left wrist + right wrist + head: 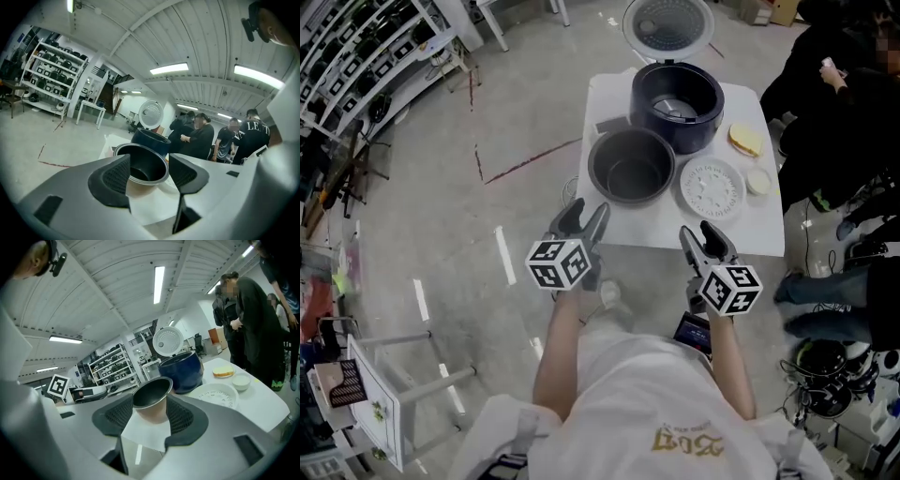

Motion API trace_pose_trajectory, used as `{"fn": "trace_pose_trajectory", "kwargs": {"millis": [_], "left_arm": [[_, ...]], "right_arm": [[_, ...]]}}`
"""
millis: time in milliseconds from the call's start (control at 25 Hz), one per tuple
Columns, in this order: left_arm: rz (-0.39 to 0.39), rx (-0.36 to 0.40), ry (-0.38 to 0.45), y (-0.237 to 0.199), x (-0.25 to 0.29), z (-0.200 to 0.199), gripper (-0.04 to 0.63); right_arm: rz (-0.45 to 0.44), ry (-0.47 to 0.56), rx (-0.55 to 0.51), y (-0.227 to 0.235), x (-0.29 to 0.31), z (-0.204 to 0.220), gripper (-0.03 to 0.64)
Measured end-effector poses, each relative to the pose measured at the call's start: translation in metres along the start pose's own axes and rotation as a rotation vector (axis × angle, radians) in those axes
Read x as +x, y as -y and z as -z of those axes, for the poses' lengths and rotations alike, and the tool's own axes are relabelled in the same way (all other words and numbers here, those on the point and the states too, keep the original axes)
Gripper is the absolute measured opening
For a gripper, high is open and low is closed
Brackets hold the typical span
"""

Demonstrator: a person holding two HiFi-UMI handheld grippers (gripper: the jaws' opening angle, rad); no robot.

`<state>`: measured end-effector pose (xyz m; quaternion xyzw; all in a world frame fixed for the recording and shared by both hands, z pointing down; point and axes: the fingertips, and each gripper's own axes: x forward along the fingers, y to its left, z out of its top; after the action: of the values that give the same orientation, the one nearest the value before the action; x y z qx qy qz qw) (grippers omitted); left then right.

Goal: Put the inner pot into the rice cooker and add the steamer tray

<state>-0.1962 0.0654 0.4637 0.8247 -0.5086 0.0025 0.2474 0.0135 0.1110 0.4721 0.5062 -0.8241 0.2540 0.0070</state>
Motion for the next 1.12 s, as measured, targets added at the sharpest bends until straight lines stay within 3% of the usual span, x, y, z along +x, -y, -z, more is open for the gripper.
{"fn": "trace_pose_trajectory", "kwargs": {"millis": [320, 1120], "left_arm": [[0.046, -0.025, -0.081, -0.064, 0.05, -0.014, 0.253], [0.171, -0.061, -0.308, -0.126, 0.151, 0.012, 0.236]], "right_arm": [[0.082, -0.008, 0.069, 0.006, 0.07, -0.001, 0.218], [0.261, -0.055, 0.271, 0.047, 0.155, 0.028, 0.21]]}}
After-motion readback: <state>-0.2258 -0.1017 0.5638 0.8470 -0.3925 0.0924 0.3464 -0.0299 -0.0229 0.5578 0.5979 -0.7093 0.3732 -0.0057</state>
